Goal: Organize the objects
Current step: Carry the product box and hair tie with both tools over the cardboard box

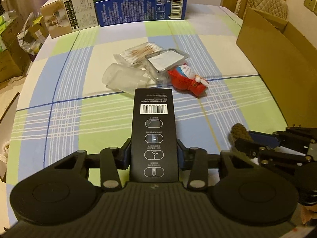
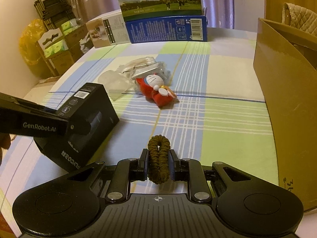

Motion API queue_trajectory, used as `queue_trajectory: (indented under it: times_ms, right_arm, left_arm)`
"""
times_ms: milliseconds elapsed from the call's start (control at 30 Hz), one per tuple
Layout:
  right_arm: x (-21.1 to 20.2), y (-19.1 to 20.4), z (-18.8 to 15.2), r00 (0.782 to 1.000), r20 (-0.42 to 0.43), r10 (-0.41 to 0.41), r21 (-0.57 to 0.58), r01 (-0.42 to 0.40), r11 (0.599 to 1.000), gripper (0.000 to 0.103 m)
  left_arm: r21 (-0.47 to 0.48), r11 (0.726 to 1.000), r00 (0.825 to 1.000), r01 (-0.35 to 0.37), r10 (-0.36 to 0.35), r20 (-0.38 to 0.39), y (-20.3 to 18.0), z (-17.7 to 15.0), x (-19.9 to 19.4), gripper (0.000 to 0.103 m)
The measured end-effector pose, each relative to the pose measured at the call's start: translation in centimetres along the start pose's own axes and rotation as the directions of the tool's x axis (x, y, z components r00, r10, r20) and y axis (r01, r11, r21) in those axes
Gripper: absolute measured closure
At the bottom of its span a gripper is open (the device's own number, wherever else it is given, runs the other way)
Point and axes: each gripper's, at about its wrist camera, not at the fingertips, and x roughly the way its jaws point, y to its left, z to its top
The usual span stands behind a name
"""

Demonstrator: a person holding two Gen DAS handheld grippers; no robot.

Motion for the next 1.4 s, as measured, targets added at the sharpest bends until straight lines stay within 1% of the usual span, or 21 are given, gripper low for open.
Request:
queue_trajectory:
  times_ms: [200, 433, 567, 700, 800, 900, 1100, 1400]
  right_arm:
    - [-0.8, 0.1, 0.1, 1.0, 0.021, -0.01, -0.015, 0.01, 1.0, 0.086]
    - [-2.6, -0.2, 0.0, 0.999, 0.048, -0.024, -0.018, 0.025, 1.0, 0.086]
    - [-5.4, -0.7, -0.6, 0.997, 0.071, -0.023, 0.036, 0.02, 0.999, 0.086]
    - [-8.6, -1.2, -1.3, 0.994, 0.096, -0.046, 0.06, 0.04, 0.997, 0.086]
    - [-11.2, -1.1, -1.7, 0.991, 0.125, -0.041, 0.071, 0.032, 0.997, 0.086]
    - [-13.4, -0.5, -2.0, 0.986, 0.149, -0.075, 0.036, 0.07, 0.997, 0.086]
    - [-16.5, -1.3, -3.0, 0.98, 0.157, -0.125, 0.058, 0.117, 0.991, 0.086]
    - [-19.4, -2.3, -3.8, 0.972, 0.179, -0.153, 0.08, 0.141, 0.987, 0.086]
  left_arm:
    - [-0.013, 1.0, 1.0, 0.018, -0.017, 0.019, -0.6, -0.9, -1.1, 0.065]
    - [-0.035, 0.999, 0.998, 0.015, -0.013, 0.054, -1.7, -1.1, -3.0, 0.065]
    - [-0.075, 0.997, 0.995, 0.027, -0.019, 0.102, -3.0, -1.6, -5.4, 0.065]
    - [-0.093, 0.995, 0.989, 0.04, -0.026, 0.146, -4.7, -2.2, -8.2, 0.065]
    - [-0.099, 0.994, 0.985, 0.049, -0.031, 0.169, -5.9, -2.8, -10.2, 0.065]
    - [-0.088, 0.994, 0.981, 0.058, -0.041, 0.189, -7.2, -3.3, -12.0, 0.065]
    - [-0.061, 0.995, 0.974, 0.075, -0.06, 0.219, -9.5, -4.2, -14.9, 0.065]
    - [-0.027, 0.996, 0.971, 0.089, -0.08, 0.223, -11.7, -5.6, -16.4, 0.065]
